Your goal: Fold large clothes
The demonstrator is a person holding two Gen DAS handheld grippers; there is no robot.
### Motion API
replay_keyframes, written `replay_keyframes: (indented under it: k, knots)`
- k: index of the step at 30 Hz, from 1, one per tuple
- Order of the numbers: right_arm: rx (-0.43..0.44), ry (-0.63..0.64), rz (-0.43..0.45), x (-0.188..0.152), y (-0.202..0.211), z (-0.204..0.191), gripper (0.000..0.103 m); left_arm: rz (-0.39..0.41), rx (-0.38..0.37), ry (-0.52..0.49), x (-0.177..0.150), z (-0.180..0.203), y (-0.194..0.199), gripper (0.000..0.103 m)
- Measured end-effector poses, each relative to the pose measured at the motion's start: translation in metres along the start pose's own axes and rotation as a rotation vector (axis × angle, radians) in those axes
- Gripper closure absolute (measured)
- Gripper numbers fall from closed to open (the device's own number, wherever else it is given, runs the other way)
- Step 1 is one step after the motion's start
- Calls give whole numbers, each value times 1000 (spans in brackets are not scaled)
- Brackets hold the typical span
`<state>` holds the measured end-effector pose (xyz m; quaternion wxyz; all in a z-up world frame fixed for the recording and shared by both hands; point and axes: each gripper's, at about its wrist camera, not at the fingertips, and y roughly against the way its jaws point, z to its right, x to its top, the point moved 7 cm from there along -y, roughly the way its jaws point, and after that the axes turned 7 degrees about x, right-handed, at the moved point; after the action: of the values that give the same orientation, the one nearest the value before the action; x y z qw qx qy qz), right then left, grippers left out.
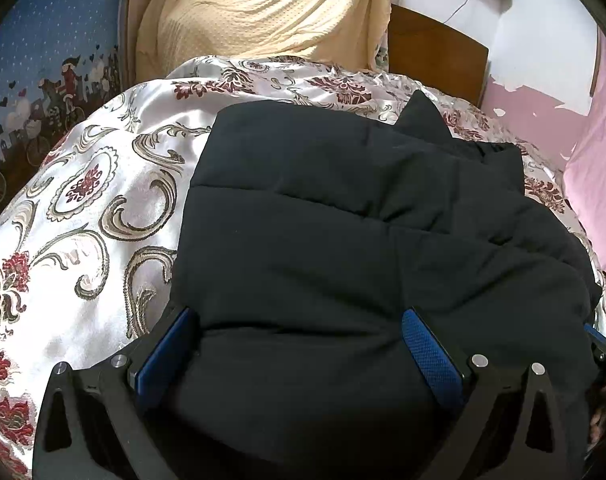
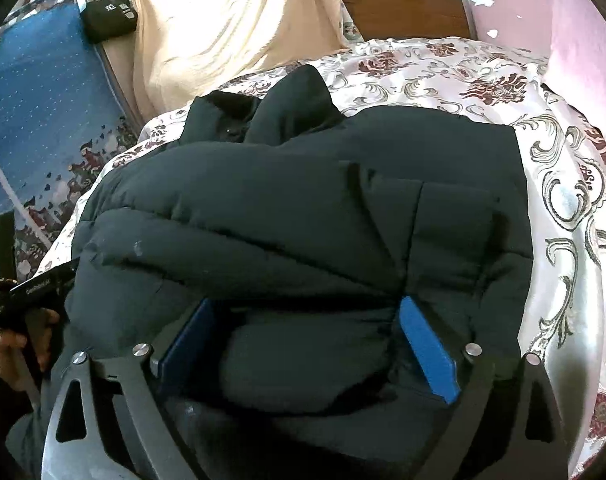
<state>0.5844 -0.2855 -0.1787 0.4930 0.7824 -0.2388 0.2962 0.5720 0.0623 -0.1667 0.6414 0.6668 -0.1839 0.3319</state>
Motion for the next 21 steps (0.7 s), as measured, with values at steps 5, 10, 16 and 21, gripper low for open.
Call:
replay_keyframes:
  k: [5, 10, 16, 21]
  knots:
    - [9, 2, 0, -1, 0, -2, 7, -2, -5, 3, 0, -1, -1, 0]
    - [13, 9, -3, -1, 0, -4, 4, -5, -6, 4, 0, -1, -1, 0]
    - [26, 3, -5, -1, -1, -5, 2, -11, -38, 25, -2, -3, -3, 0]
    - [2, 15, -24, -2, -3, -7, 2, -33, -55, 24, 0, -4, -3, 0]
